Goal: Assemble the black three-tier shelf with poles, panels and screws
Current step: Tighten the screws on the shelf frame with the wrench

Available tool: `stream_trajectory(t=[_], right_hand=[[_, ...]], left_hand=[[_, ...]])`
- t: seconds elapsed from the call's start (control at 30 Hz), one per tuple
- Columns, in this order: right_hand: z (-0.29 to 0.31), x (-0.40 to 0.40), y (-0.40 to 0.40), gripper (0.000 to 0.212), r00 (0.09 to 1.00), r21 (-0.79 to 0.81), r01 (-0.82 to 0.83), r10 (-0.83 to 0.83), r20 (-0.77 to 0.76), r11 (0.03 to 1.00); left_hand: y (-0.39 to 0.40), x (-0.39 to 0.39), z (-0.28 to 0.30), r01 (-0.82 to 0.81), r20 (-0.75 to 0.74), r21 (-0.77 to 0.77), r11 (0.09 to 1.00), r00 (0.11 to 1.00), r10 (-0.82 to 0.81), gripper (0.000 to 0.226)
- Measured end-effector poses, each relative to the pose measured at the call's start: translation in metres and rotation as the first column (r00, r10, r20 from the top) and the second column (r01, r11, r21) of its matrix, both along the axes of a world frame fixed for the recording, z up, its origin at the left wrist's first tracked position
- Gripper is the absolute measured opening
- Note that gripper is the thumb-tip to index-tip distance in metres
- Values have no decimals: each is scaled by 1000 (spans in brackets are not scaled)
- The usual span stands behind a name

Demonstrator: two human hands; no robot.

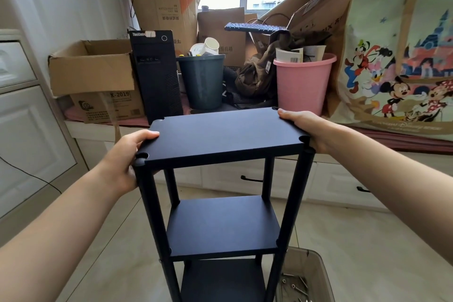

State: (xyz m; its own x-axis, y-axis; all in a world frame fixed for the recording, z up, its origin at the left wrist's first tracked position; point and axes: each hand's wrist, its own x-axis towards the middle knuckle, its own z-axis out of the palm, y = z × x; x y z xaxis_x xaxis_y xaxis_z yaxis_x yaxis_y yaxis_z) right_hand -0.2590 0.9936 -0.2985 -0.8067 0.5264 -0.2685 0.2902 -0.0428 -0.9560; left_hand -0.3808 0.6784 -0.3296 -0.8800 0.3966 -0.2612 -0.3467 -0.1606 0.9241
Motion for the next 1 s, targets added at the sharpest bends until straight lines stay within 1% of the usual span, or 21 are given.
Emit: stream_trajectory(t=[0.1, 0.2, 0.23, 0.3, 0.37, 0.4, 0.43, 0.47, 0.5, 0.53, 0.6, 0.67, 0.7, 0.77, 0.8, 0.87, 0.9, 0.97, 1.0], right_hand=[[1, 1, -1, 33, 1000, -1, 4, -4, 5, 1000], [1, 1, -1, 33, 1000, 4, 25, -25, 3, 1000], [0, 1, -2, 33, 999, 0, 33, -33, -3, 999], [-4, 1, -1, 33, 999, -15, 45, -45, -19, 999], [-6, 1, -1, 33, 998, -35, 54, -55, -37, 998], [-7, 0, -1, 33, 997, -46, 57, -59, -48, 997], [-8, 0, -1, 33, 996, -56, 59, -63, -58, 997], [-8, -1, -2, 32, 995, -65, 63, -67, -67, 996], [-8, -2, -2, 31, 994, -74, 68, -74, -76, 995], [-8, -2, -3, 30, 993, -78, 74, -80, -82, 994], [-9, -3, -5, 29, 991, -83, 89, -96, -94, 993], [-9, -3, -9, 27, 987, -95, 108, -118, -111, 990], [-10, -2, -13, 26, 983, -112, 118, -132, -125, 987], [-10, -2, -21, 24, 975, -137, 139, -160, -152, 981], [-11, -3, -26, 24, 970, -148, 155, -178, -163, 977], [-13, -3, -35, 23, 957, -179, 179, -214, -195, 967], [-15, -3, -41, 23, 951, -199, 183, -225, -213, 963], [-17, -3, -51, 22, 942, -238, 185, -241, -234, 953], [-19, -2, -56, 21, 941, -250, 181, -242, -238, 951]], left_hand=[[-1, 4, 2, -16, 19, -4, 1000, 1000, 16, 20], [-1, 6, 3, -60, -5, -69, 996, 998, 59, 23], [0, 6, 3, -95, -44, -118, 988, 995, 91, 23], [1, 6, 4, -198, -188, -253, 947, 970, 152, 24], [3, 10, 8, -284, -356, -345, 895, 922, 156, 32], [3, 13, 9, -313, -441, -375, 872, 888, 129, 40], [3, 16, 10, -353, -545, -412, 840, 834, 83, 45], [3, 20, 10, -415, -661, -451, 790, 750, 17, 47], [4, 26, 10, -479, -760, -466, 744, 647, -60, 46], [7, 34, 10, -512, -828, -457, 728, 543, -138, 45], [17, 53, 9, -489, -885, -448, 749, 364, -291, 42], [32, 69, 5, -454, -888, -460, 763, 206, -412, 41], [40, 74, 3, -444, -876, -473, 761, 143, -461, 42], [53, 82, -1, -451, -827, -522, 724, 62, -558, 52], [59, 83, -4, -478, -788, -553, 683, 34, -615, 58], [68, 84, -9, -552, -721, -582, 597, 11, -693, 68], [70, 83, -10, -579, -715, -575, 578, 13, -699, 70], [70, 83, -9, -594, -750, -539, 598, 15, -661, 73], [70, 84, -8, -597, -760, -520, 611, -2, -650, 76]])
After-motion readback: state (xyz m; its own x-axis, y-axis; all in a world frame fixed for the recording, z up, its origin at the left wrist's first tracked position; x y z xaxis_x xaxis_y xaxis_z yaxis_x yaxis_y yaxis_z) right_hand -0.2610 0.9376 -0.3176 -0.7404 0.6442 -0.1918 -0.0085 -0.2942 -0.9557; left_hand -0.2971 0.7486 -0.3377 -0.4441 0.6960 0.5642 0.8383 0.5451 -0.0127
